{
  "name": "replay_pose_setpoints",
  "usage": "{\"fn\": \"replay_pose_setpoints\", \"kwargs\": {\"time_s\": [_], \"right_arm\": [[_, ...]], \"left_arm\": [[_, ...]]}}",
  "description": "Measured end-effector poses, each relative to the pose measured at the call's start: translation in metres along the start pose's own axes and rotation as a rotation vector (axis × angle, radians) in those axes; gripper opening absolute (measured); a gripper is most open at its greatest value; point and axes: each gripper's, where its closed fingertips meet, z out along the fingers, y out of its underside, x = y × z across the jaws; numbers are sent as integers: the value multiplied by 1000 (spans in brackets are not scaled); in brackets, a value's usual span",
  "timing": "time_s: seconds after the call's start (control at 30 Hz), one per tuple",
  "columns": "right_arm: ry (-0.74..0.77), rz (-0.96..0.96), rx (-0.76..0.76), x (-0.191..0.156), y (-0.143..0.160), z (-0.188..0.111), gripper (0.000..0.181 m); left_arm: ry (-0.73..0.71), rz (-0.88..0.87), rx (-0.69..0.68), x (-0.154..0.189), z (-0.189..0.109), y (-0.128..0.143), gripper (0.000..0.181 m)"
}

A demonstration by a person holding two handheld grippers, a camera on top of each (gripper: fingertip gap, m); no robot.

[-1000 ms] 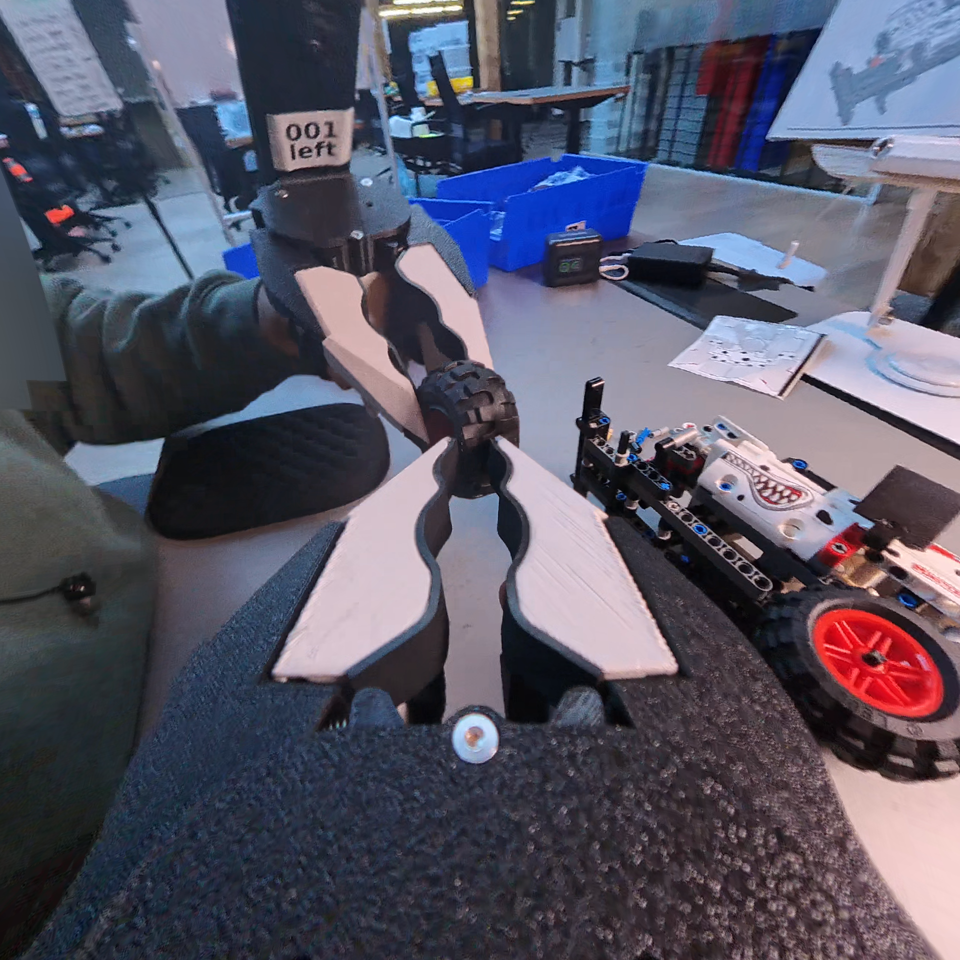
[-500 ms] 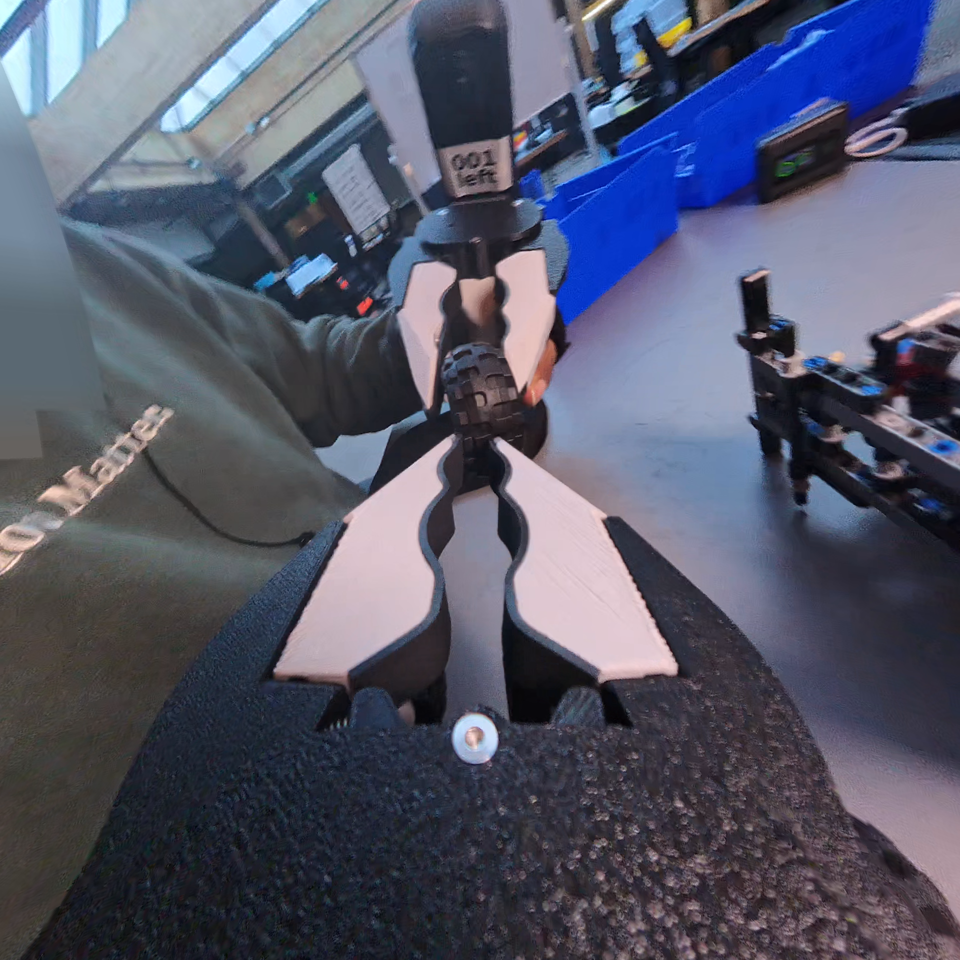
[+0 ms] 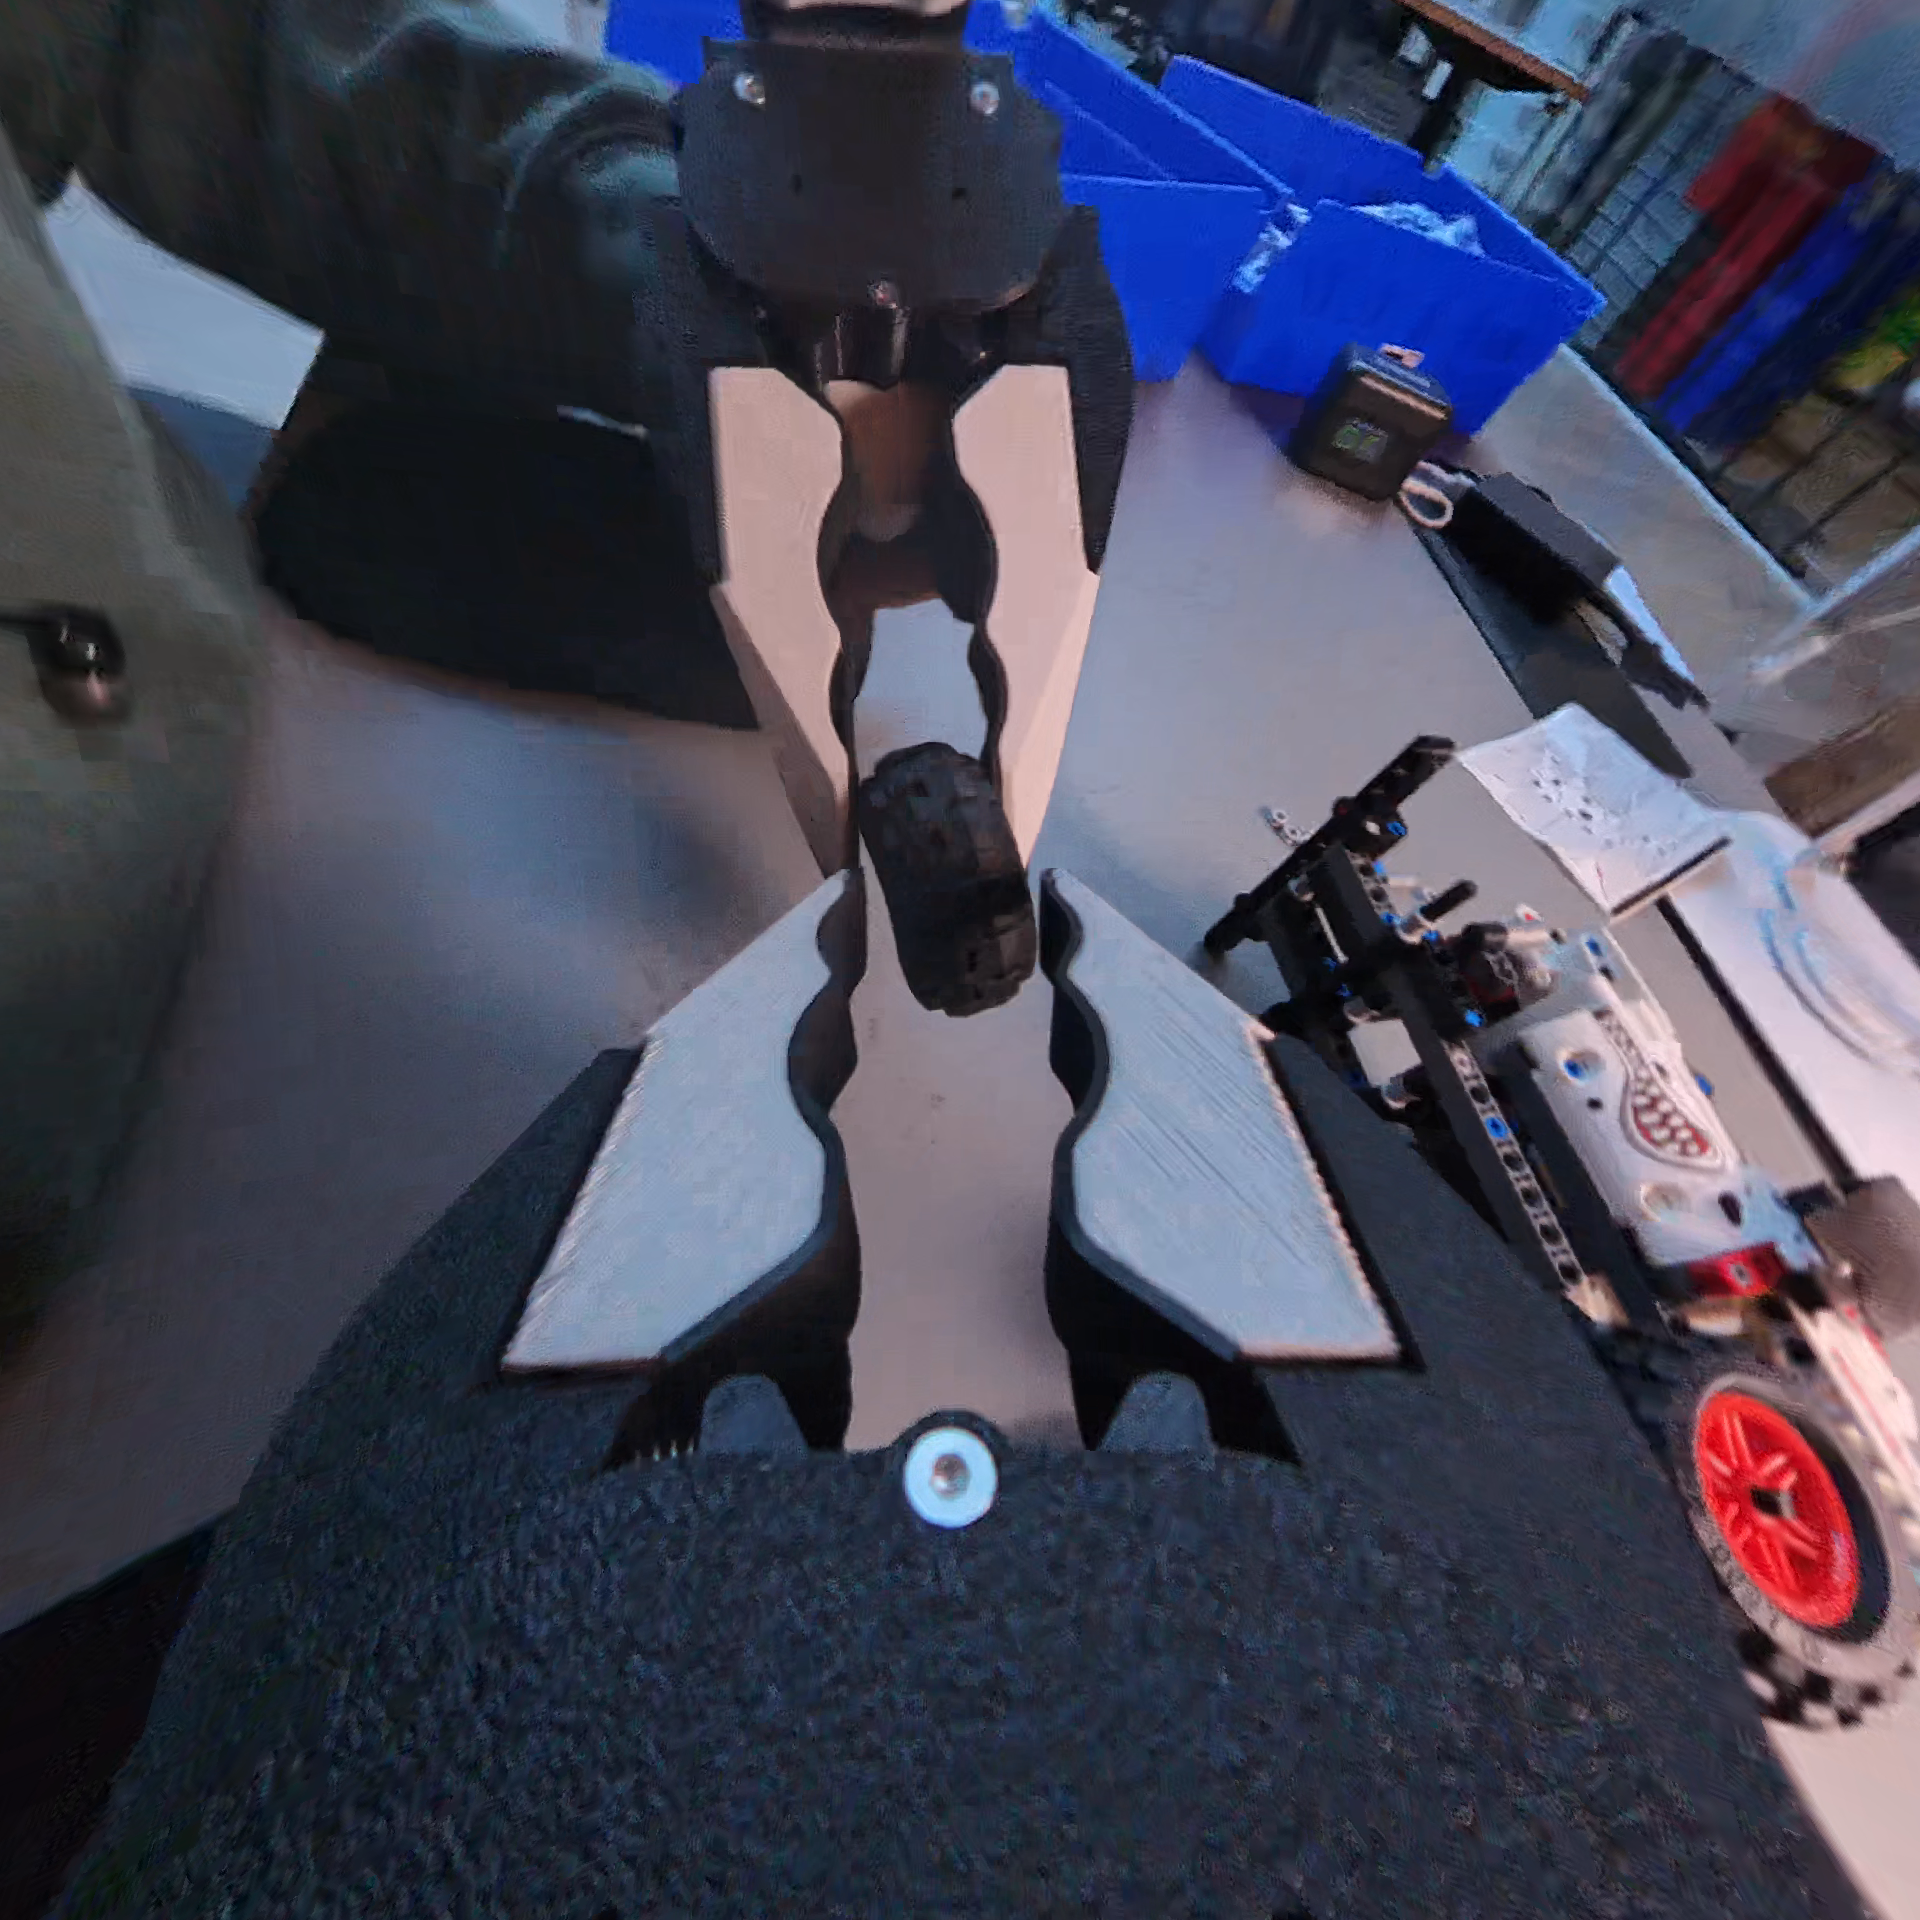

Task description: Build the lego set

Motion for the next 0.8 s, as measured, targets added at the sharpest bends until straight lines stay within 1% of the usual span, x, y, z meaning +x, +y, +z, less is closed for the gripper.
{"fn": "replay_pose_setpoints", "kwargs": {"time_s": [0.03,0.07,0.13,0.17,0.2,0.23,0.3,0.37,0.43,0.47,0.57,0.67,0.73,0.8], "right_arm": [[-7,-85,-39,-6,6,2,27],[5,-172,-95,-8,14,6,26],[8,-293,-174,-17,29,12,25],[-5,-345,-201,-24,35,15,24],[-19,-393,-221,-31,41,17,25],[-7,-442,-204,-35,39,18,24],[-28,-495,-224,-43,41,17,21],[-84,-482,-244,-53,45,15,14],[-93,-463,-241,-57,46,16,14],[-106,-429,-240,-59,46,16,16],[-156,-227,-226,-53,38,9,17],[-106,-27,-241,-28,27,7,10],[-120,41,-293,-28,27,13,2],[-136,49,-379,-32,37,19,0]], "left_arm": [[-31,97,-49,3,5,7,26],[-64,177,-101,4,8,15,27],[-59,275,-172,11,13,31,27],[-45,283,-201,16,15,38,32],[-25,265,-235,20,16,47,42],[-5,222,-255,23,15,52,46],[60,93,-230,30,7,49,62],[129,-55,-218,31,0,47,70],[197,-189,-211,32,-2,46,73],[221,-221,-216,32,0,46,73],[246,-178,-255,33,8,51,72],[278,-129,-279,36,14,55,63],[305,-111,-282,39,16,55,58],[315,-106,-279,40,17,56,57]]}}
